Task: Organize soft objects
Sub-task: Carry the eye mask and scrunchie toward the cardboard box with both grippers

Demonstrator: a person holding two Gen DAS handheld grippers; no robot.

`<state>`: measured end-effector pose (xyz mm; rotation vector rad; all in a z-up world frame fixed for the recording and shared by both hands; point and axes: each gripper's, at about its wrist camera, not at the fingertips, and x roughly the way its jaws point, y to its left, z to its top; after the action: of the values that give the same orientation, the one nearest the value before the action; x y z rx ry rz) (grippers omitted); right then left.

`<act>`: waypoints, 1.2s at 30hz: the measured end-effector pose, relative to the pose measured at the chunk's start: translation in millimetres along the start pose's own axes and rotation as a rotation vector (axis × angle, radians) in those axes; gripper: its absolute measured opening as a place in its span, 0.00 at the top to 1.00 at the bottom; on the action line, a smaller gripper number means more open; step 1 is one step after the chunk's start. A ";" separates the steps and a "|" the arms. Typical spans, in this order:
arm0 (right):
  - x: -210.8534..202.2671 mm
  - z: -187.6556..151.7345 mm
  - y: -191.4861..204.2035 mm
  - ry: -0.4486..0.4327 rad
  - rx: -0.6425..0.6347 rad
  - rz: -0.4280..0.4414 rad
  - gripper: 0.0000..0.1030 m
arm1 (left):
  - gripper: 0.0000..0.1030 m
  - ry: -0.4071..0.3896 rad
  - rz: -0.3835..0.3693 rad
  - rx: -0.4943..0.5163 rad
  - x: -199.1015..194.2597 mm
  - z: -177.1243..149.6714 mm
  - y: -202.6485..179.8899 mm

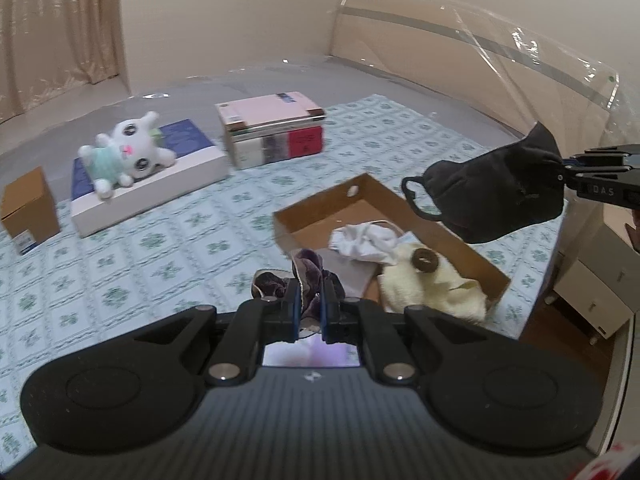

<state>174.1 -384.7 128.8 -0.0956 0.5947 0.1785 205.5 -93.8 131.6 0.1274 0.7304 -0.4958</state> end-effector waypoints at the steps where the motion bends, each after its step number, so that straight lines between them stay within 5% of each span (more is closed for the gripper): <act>1: -0.8 -1.4 -1.9 0.002 -0.002 -0.001 0.91 | 0.92 0.001 -0.006 0.004 2.9 1.0 -4.0; 20: 19.9 -43.2 -22.5 0.110 -0.002 0.021 0.91 | 0.92 0.069 -0.057 0.078 68.9 16.6 -45.6; 36: 118.5 -28.4 -4.2 0.121 0.075 0.157 0.91 | 0.92 0.092 -0.050 0.055 121.5 35.2 -22.1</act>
<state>255.7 -376.2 38.7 0.0134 0.7296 0.3038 293.6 -170.4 78.0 0.1848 0.8115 -0.5608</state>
